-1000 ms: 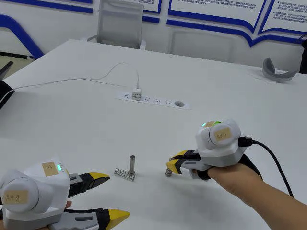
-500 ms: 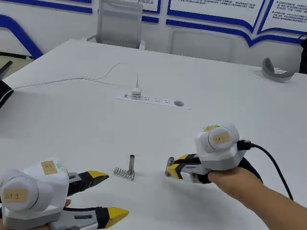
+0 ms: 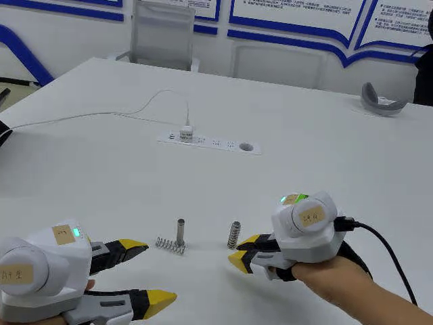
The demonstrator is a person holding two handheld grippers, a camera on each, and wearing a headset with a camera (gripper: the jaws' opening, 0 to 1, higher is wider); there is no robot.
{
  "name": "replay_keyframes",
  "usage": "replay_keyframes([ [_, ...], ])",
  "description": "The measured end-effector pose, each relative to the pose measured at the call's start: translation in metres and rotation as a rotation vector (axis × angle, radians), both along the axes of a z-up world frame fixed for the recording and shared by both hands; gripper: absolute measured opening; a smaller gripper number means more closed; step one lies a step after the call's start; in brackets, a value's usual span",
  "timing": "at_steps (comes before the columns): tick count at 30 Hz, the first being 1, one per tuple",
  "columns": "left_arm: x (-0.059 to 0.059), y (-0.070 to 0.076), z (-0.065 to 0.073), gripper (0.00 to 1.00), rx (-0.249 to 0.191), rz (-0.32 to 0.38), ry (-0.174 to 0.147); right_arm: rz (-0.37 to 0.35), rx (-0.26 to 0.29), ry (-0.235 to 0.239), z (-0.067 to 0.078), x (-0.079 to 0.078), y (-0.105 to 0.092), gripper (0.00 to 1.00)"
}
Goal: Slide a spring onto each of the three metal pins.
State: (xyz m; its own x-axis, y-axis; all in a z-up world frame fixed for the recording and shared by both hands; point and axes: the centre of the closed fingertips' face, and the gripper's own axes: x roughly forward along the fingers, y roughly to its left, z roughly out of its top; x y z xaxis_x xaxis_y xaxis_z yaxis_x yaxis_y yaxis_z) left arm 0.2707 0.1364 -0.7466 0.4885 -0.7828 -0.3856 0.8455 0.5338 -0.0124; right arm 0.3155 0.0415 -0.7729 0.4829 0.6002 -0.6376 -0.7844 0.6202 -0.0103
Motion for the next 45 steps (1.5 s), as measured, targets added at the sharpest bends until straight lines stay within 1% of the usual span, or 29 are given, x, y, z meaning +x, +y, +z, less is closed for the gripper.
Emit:
replay_keyframes([
  [4, 0.0, 0.0, 0.001, 0.56, 0.001, -0.002, -0.002, 0.041, 0.011, -0.006, 0.003, -0.002, 0.02, 0.15],
  [8, 0.001, 0.001, 0.002, 0.56, 0.0, -0.001, -0.005, 0.085, 0.011, -0.009, 0.003, -0.002, 0.039, 0.15],
  [9, 0.002, 0.001, 0.002, 0.55, 0.0, 0.001, -0.005, 0.098, 0.009, -0.012, 0.003, -0.002, 0.044, 0.15],
  [14, 0.002, 0.002, 0.001, 0.55, 0.003, 0.002, -0.002, 0.123, 0.001, -0.011, 0.0, 0.007, 0.06, 0.16],
  [20, 0.003, 0.003, 0.0, 0.55, 0.002, 0.007, 0.0, 0.14, -0.02, -0.001, -0.008, 0.016, 0.068, 0.16],
  [24, 0.004, 0.005, 0.0, 0.55, 0.003, 0.012, 0.003, 0.137, -0.022, 0.009, -0.012, 0.022, 0.072, 0.16],
  [29, 0.004, 0.007, -0.002, 0.55, 0.005, 0.017, 0.008, 0.143, -0.03, 0.02, -0.017, 0.025, 0.077, 0.16],
  [37, 0.005, 0.01, -0.004, 0.55, 0.006, 0.021, 0.014, 0.141, -0.034, 0.058, -0.024, 0.022, 0.08, 0.16],
  [44, 0.003, 0.009, -0.004, 0.55, 0.008, 0.017, 0.015, 0.141, -0.041, 0.084, -0.031, 0.018, 0.084, 0.15],
  [45, 0.003, 0.009, -0.004, 0.55, 0.008, 0.017, 0.015, 0.14, -0.044, 0.081, -0.032, 0.018, 0.085, 0.14],
])
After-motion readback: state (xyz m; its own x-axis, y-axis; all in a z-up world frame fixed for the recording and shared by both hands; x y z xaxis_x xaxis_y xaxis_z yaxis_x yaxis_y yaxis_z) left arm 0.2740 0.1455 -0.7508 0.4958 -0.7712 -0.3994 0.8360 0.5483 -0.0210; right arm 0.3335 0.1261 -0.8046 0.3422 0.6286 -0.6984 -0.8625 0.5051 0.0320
